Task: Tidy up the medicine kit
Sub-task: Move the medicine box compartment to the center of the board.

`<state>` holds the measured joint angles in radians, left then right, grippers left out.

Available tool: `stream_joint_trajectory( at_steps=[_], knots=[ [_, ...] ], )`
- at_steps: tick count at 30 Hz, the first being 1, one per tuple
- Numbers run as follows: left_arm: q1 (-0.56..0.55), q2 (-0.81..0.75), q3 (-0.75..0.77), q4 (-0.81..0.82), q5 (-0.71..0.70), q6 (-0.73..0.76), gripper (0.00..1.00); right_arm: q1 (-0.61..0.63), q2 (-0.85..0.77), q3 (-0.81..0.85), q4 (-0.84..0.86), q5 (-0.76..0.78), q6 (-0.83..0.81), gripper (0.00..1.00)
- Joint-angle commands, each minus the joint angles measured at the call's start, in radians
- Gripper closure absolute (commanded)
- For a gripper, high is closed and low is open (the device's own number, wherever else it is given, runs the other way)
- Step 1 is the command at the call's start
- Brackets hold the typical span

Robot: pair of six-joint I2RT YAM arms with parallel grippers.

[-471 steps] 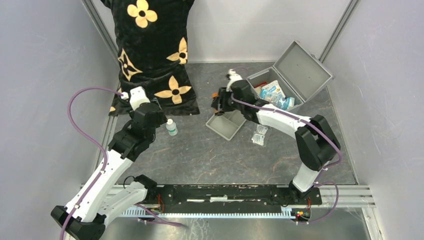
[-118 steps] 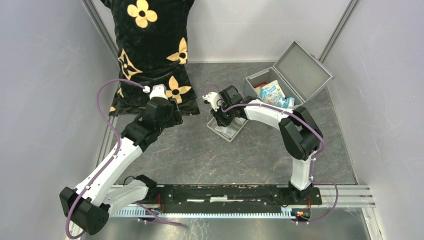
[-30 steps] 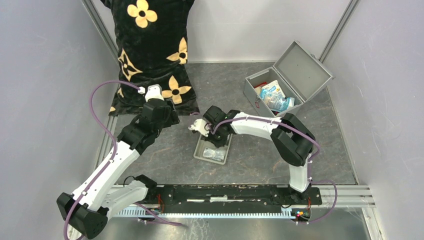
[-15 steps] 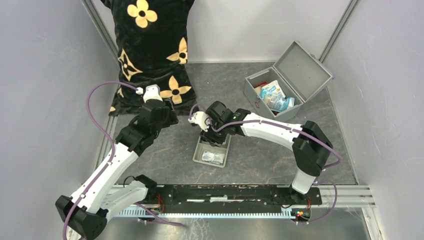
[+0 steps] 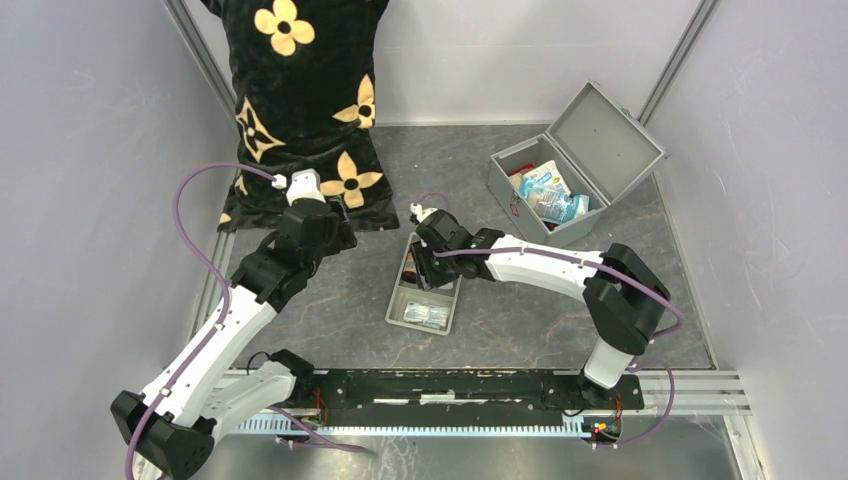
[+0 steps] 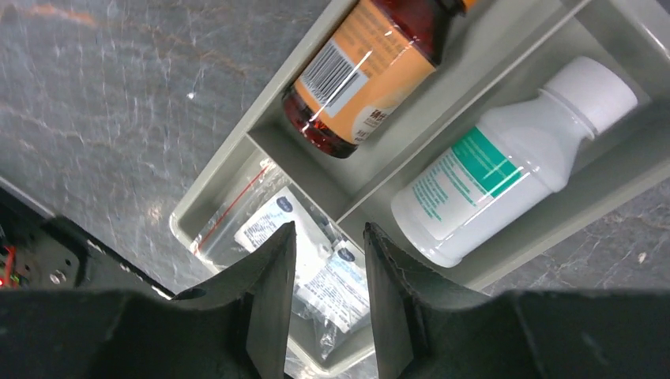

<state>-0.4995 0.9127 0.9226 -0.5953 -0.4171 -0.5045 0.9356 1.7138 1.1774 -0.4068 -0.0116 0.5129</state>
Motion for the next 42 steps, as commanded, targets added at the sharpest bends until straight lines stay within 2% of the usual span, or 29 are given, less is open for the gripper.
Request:
stream_joint_trajectory(
  at_steps=[1,12,35,42],
  knots=[
    [0.003,-0.007,0.003,0.037,-0.004,-0.016,0.29,0.000,-0.008,-0.016,0.105,0.103,0.169,0.57],
    [0.003,-0.032,-0.008,0.034,-0.005,-0.006,0.29,-0.010,0.071,-0.021,0.147,0.129,0.225,0.57],
    [0.002,-0.036,-0.037,0.048,-0.012,0.000,0.29,-0.016,-0.020,-0.064,0.094,0.202,0.212,0.60],
    [0.003,-0.028,-0.036,0.051,-0.009,0.000,0.29,-0.017,0.019,-0.071,0.086,0.191,0.201,0.61]
  ],
)
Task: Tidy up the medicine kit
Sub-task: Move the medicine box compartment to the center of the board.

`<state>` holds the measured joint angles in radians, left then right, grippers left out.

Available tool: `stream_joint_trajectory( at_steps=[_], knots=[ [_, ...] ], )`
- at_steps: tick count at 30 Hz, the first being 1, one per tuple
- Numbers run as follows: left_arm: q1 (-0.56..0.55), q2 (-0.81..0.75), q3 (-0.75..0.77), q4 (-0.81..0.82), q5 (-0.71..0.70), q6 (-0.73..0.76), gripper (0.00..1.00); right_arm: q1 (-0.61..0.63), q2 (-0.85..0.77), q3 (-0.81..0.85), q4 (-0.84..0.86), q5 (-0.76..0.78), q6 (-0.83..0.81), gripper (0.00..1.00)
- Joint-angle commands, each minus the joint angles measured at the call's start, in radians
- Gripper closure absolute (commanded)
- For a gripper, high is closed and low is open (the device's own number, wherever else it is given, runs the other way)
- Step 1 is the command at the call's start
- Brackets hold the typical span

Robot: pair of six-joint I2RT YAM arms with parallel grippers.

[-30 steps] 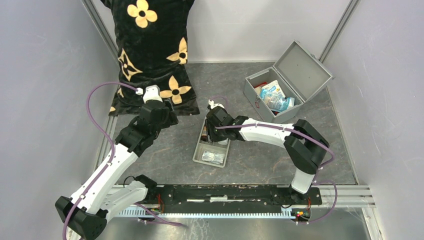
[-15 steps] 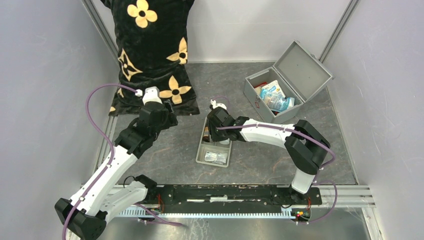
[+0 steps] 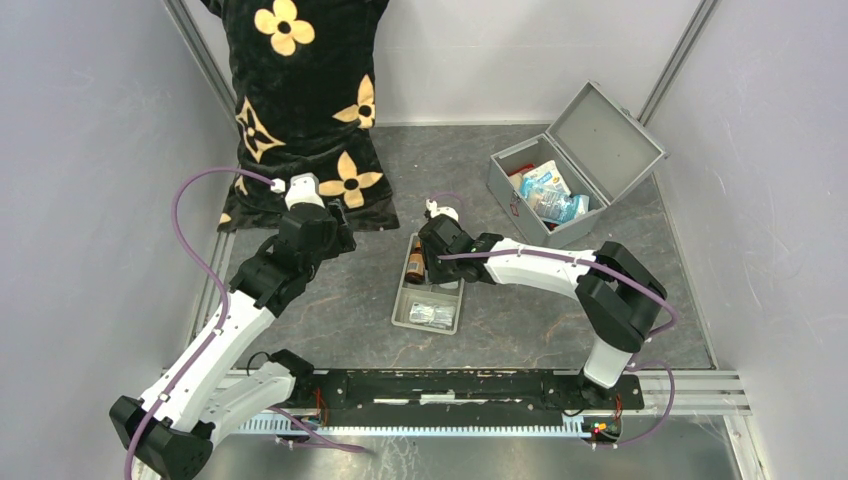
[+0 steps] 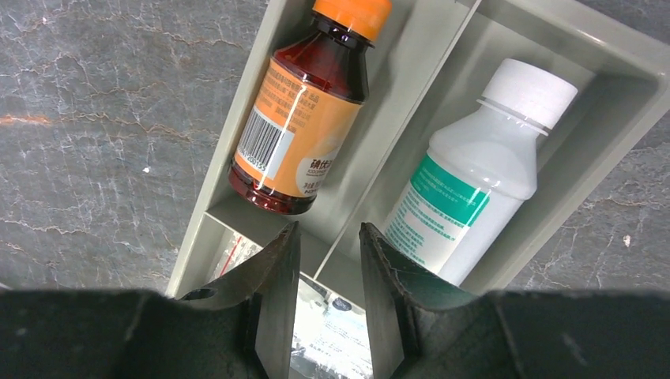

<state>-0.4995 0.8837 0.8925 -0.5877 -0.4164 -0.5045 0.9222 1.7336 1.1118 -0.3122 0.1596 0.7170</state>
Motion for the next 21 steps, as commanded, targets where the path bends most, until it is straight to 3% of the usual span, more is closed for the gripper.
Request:
stream_joint_trajectory(
  at_steps=[1,14,21],
  knots=[
    [0.003,-0.001,-0.007,0.042,-0.011,0.000,0.29,-0.004,0.008,-0.004,-0.008,0.016,-0.008,0.61],
    [0.003,0.006,0.006,0.029,-0.022,0.010,0.29,-0.005,0.145,0.075,-0.068,-0.024,-0.080,0.70],
    [0.003,0.011,0.010,0.019,-0.032,0.008,0.29,-0.006,0.200,0.154,-0.133,-0.005,-0.199,0.83]
  ],
)
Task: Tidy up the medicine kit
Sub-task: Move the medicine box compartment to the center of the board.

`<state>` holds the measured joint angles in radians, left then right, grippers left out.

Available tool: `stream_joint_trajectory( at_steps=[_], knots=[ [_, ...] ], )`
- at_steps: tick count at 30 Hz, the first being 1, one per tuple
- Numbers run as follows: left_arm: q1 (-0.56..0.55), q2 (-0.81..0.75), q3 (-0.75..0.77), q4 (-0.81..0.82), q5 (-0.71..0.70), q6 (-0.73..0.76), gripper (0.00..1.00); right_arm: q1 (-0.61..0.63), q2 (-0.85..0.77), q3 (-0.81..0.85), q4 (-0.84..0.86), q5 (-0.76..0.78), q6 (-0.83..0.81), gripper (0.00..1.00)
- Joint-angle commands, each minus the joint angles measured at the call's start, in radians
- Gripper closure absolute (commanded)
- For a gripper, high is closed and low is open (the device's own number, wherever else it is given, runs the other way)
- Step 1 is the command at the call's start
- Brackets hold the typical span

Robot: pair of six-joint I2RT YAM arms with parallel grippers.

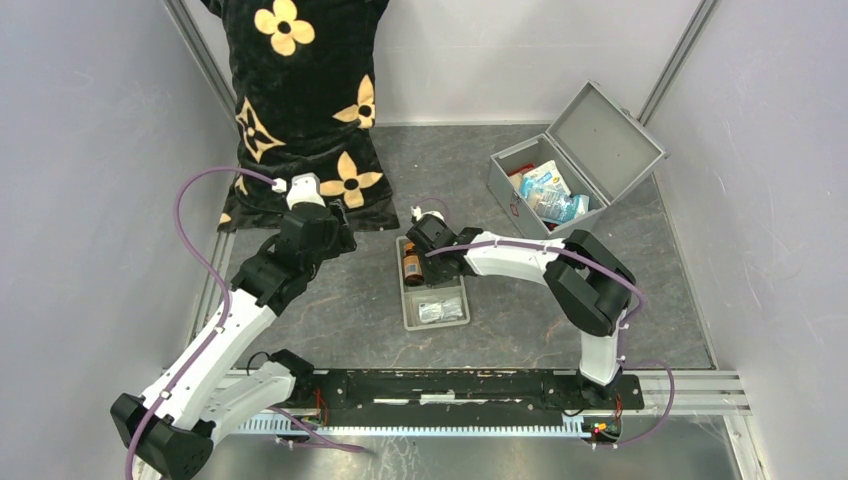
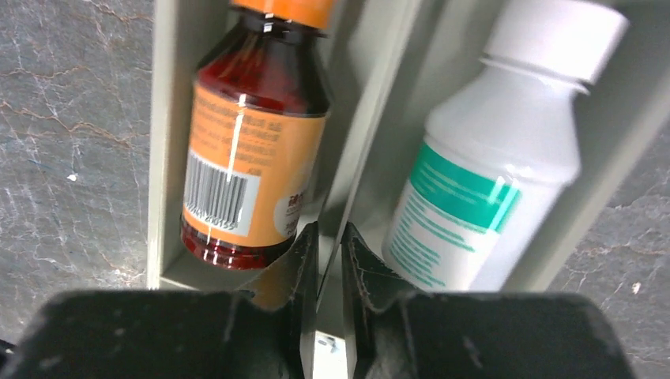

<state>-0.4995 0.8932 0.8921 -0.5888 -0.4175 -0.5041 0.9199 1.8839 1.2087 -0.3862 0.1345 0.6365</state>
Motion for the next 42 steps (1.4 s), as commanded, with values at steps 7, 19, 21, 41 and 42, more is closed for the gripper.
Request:
stream_joint_trajectory(
  at_steps=[7,19,21,41,42],
  knots=[
    [0.002,-0.002,0.012,0.017,-0.034,0.004,0.29,-0.004,0.064,0.112,-0.104,-0.018,-0.434,0.91],
    [0.003,0.016,0.004,0.028,-0.024,-0.005,0.29,-0.004,0.011,0.102,-0.122,-0.004,-0.666,0.87],
    [0.002,0.012,0.005,0.029,-0.028,-0.005,0.29,-0.004,0.013,0.100,-0.123,-0.004,-0.629,0.82],
    [0.003,0.015,-0.004,0.030,-0.026,-0.004,0.29,-0.010,0.047,-0.074,0.076,-0.080,-0.471,0.85],
    [0.003,0.016,-0.004,0.030,-0.026,-0.003,0.29,-0.009,0.043,-0.085,0.083,-0.074,-0.470,0.87]
  ],
)
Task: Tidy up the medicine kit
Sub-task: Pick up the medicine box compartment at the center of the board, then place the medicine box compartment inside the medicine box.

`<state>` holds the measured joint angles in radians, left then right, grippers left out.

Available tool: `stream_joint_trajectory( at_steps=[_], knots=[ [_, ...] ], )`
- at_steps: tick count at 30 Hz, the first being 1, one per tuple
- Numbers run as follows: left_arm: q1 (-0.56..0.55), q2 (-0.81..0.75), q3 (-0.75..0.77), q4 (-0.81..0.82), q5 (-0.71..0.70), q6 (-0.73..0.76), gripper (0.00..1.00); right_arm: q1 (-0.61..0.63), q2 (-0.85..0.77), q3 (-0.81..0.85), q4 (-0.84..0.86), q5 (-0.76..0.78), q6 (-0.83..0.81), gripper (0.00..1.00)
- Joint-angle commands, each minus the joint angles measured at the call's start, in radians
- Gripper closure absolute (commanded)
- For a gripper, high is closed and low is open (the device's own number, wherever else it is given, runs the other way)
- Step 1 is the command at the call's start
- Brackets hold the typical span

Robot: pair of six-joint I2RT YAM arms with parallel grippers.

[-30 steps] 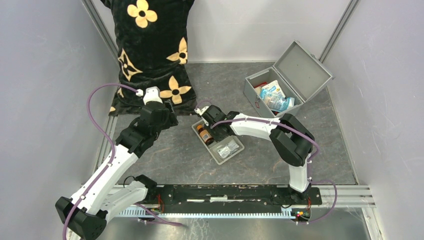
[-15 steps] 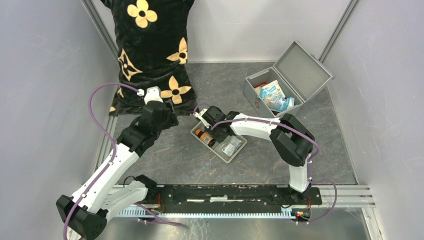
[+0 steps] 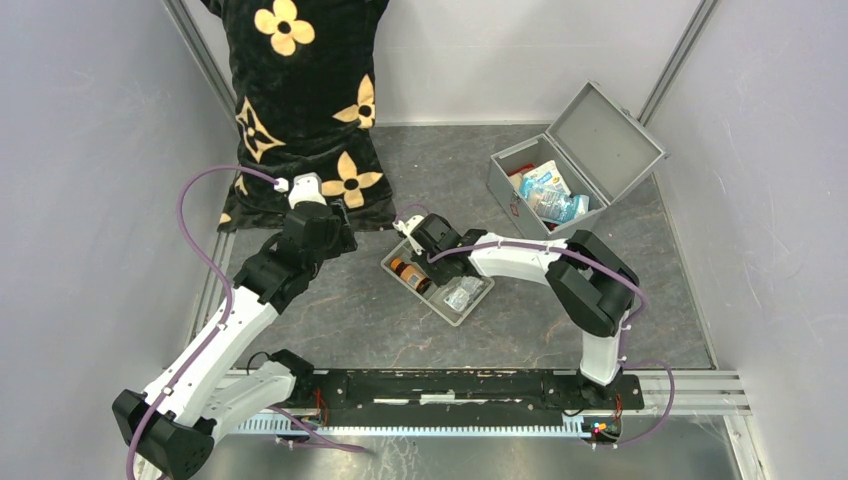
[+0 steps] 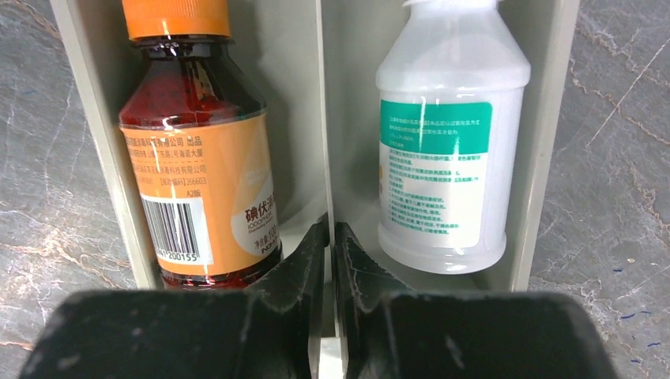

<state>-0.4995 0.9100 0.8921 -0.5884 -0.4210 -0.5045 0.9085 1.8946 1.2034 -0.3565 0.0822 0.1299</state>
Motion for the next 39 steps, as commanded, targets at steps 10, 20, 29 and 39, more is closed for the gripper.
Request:
stream_joint_trajectory(
  at_steps=[10,20,29,39],
  knots=[
    [0.002,0.007,-0.001,0.035,-0.019,-0.005,0.29,0.002,-0.047,-0.064,0.045,-0.045,-0.006,1.00],
    [0.003,0.026,0.000,0.063,0.000,0.001,0.28,-0.080,-0.100,0.206,-0.147,-0.147,-0.122,1.00],
    [0.003,0.115,0.008,0.105,0.144,0.010,0.24,-0.271,-0.150,0.467,-0.280,-0.095,-0.265,1.00],
    [0.003,0.129,0.013,0.093,0.157,0.008,0.00,-0.542,-0.049,0.824,-0.490,-0.139,-0.384,1.00]
  ],
)
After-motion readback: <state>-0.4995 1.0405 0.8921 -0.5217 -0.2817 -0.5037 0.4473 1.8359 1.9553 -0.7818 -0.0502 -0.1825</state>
